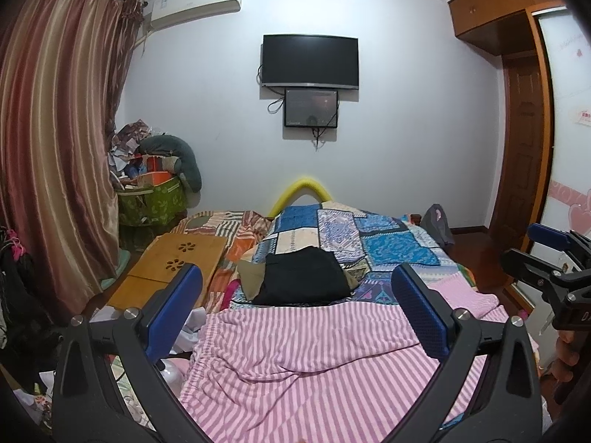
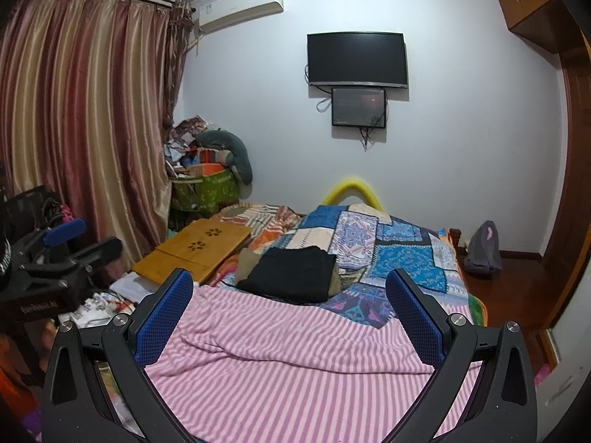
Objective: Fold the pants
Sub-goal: 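Lower both tools onto the striped pants and close on the waistband edges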
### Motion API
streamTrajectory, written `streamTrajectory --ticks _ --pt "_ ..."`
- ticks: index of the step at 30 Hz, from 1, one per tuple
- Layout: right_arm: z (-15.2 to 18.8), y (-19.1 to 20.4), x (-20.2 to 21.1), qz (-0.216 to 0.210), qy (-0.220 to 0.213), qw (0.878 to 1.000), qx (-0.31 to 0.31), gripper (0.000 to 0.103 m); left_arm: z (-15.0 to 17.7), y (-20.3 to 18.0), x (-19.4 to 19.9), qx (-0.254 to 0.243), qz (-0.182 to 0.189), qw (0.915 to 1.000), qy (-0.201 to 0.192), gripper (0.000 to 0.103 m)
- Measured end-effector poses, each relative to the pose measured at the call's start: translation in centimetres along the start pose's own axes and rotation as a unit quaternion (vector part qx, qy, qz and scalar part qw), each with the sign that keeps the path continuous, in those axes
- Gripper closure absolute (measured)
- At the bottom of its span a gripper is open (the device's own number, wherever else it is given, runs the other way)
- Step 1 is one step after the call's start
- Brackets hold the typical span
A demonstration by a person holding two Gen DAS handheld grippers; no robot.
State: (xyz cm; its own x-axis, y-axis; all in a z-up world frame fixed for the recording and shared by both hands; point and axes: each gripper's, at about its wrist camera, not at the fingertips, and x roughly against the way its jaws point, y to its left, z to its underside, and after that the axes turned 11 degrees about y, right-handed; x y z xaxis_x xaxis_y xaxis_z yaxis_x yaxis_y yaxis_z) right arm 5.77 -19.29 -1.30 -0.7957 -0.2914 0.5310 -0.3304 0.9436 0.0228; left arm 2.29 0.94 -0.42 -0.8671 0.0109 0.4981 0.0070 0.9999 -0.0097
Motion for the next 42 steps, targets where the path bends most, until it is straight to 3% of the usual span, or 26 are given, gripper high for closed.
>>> streamTrajectory --ticks 10,17,28,32,34,38,42 --pt "0.4 -3.7 -4.6 0.024 0.038 0.999 0.006 0.000 -2.2 4.6 -7.1 0.015 -0.042 0.9982 0.039 0.000" --pt "0.1 -7.8 -9.7 0.052 0.083 0.995 0.004 0.000 -1.8 8.7 -16.1 0.026 -0.060 0.9903 0.123 0.000" --pt "1.5 -14.9 -20.2 0.047 0.193 0.980 -0.015 0.000 2.7 14.7 -31.6 0.038 -0.111 0.9590 0.258 0.000" --pt "2.7 -16.3 -24.0 0.053 0.246 0.968 -0.010 0.000 4.6 16.8 -35.7 0.050 -0.114 0.9457 0.301 0.016" --pt "3.6 -16.9 -26.1 0.046 0.275 0.960 -0.013 0.001 5.6 17.7 -37.3 0.061 -0.108 0.9392 0.320 0.016" --pt "4.7 -17.1 -29.7 0.029 0.318 0.948 0.010 0.014 7.4 18.4 -39.7 0.070 -0.091 0.9266 0.358 0.019" --pt "5.3 -15.9 -32.6 0.000 0.345 0.937 0.053 0.020 8.8 18.8 -41.9 0.079 -0.079 0.9166 0.384 0.019"
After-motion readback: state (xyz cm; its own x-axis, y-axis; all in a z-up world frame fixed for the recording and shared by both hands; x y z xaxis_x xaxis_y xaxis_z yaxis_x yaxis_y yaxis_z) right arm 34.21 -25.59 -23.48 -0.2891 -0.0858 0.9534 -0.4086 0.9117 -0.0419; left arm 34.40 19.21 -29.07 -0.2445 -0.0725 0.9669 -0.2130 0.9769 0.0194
